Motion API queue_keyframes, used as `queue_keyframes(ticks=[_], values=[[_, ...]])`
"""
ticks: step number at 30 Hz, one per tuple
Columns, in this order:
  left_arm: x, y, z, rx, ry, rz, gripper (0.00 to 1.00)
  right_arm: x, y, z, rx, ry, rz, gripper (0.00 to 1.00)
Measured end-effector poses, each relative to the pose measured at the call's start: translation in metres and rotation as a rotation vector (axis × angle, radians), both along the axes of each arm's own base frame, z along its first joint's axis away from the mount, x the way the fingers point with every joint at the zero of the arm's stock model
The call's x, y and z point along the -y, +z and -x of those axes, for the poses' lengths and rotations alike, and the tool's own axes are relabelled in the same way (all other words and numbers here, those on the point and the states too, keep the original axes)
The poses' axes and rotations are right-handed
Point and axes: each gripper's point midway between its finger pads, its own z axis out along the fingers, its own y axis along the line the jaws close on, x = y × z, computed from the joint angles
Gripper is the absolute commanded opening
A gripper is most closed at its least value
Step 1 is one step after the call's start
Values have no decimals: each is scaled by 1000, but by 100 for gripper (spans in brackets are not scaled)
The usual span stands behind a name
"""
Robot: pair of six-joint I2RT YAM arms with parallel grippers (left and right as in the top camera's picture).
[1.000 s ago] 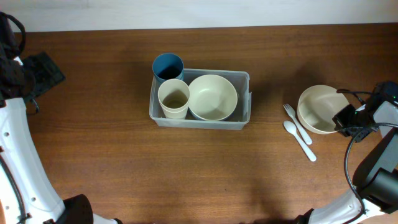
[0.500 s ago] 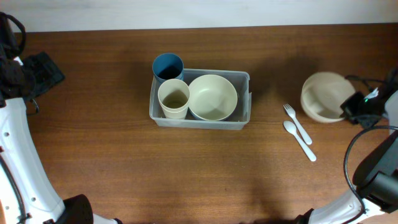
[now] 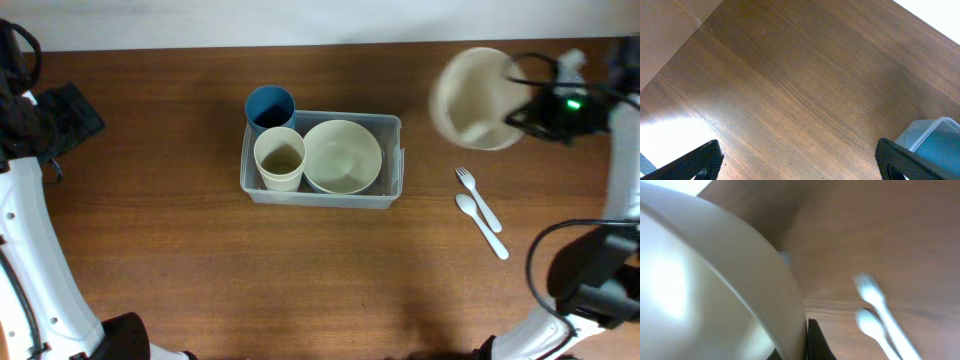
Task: Pack container
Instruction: 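Lift the beige bowl and lower it onto the nested bowls, release, then move the right gripper right to the white fork and spoon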
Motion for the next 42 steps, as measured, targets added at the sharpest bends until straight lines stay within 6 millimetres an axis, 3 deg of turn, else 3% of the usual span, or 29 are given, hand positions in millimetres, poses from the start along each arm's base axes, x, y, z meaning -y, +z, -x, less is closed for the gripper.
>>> queue_keyframes(ticks=[6,11,17,28,38,39,42], values=[[0,0,0,0,0,0,100,-95,-8,-4,17,235,116,4],[0,0,0,1,0,0,100,-134,-20,0,-3,304,237,4],[0,0,0,0,0,0,100,-153,-45,1,-60,332,306,4],[0,0,0,1,0,0,100,-170,-91,-7,-139,346,332,4],[0,0,0,0,0,0,99,-191,-100,-11,-123,368,331,4],[0,0,0,0,0,0,99,-193,-100,-12,-120,370,331,6],[0,0,0,0,0,0,100,-196,-101,-11,-122,370,328,50]])
